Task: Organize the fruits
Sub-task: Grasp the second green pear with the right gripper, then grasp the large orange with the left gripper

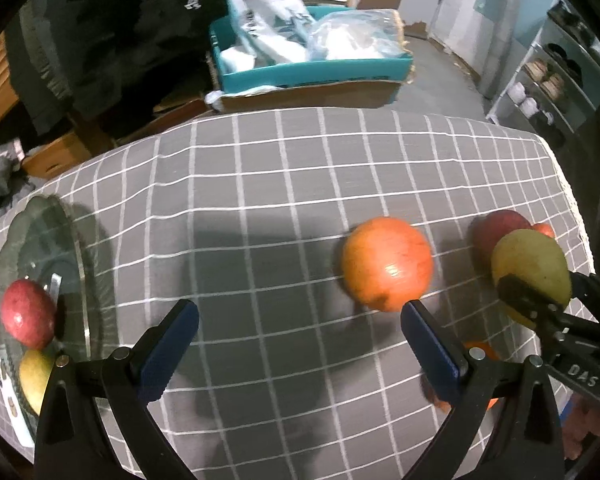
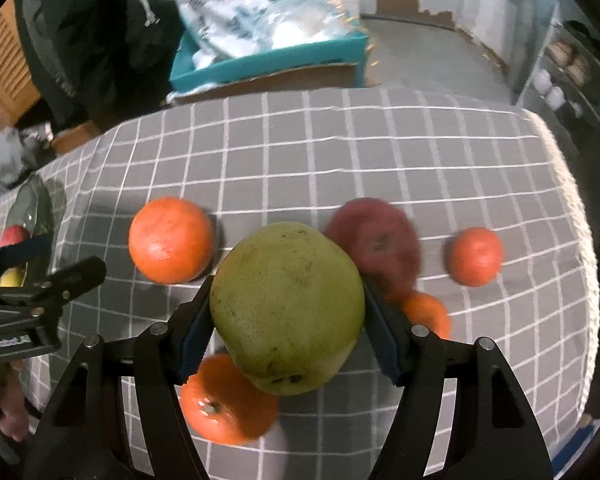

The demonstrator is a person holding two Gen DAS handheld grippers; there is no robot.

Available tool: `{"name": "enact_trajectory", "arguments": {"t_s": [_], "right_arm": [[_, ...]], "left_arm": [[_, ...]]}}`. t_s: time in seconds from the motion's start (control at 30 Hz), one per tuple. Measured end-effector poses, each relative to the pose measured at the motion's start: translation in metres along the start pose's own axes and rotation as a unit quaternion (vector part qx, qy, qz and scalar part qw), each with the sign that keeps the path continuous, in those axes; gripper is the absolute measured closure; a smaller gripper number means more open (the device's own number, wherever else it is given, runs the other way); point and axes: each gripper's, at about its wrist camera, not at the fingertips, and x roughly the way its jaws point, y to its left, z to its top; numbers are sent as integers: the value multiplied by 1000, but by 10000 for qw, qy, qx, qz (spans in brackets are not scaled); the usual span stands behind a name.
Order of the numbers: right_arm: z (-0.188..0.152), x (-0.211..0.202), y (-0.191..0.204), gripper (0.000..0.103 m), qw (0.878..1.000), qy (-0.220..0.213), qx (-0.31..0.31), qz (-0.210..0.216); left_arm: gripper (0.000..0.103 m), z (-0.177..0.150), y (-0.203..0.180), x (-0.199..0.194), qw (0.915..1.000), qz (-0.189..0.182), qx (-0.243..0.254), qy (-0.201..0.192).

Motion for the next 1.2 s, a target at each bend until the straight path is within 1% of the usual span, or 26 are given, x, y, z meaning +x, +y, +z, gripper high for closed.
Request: {"name": "enact_trajectory", "arguments": {"t_s": [0.17,0.3,0.43,0.63,0.67,0.7,0.73,0.77,0.8,0.83,1.0,1.2], "right_arm": [[-1,-14,-11,34,9997,-148,132,-109],[-4,-21,-18,34,9995,-195,193,-127],[-7,-23,-21,34,9993,-213,195,-235],[-7,-22,-28,34,9991,-199,282,-236],[-7,-22,-28,34,9991,-198,286,-236],[-7,-22,-29,34,9991,-199,290,-231],[-7,-22,-28,34,9991,-201,294,-229],[-7,-22,-28,34,9991,-205,296,-226],[-7,-22,-29,34,9991,-207,294,-224],[-7,-23,-29,34,9991,-207,291,-225],[-6,-22,-29,34,9991,-214,279,-242],[-5,-22,-27,34,9990,-229,241,-288]], "left_arm": [[1,5,-17,7,9999,-75,145,15],[1,10,-26,16,9997,-165,157,85],[1,14,-35,26,9995,-166,245,124],[2,15,-42,39,9991,-244,239,231],[6,16,-42,39,9991,-283,226,224],[13,16,-43,40,9990,-316,218,226],[18,16,-43,41,9989,-322,224,241],[27,15,-44,43,9988,-326,233,266],[32,15,-44,44,9985,-400,226,290],[34,15,-44,44,9981,-496,198,317],[37,13,-45,43,9982,-500,215,261],[37,9,-44,34,9987,-414,234,193]]}}
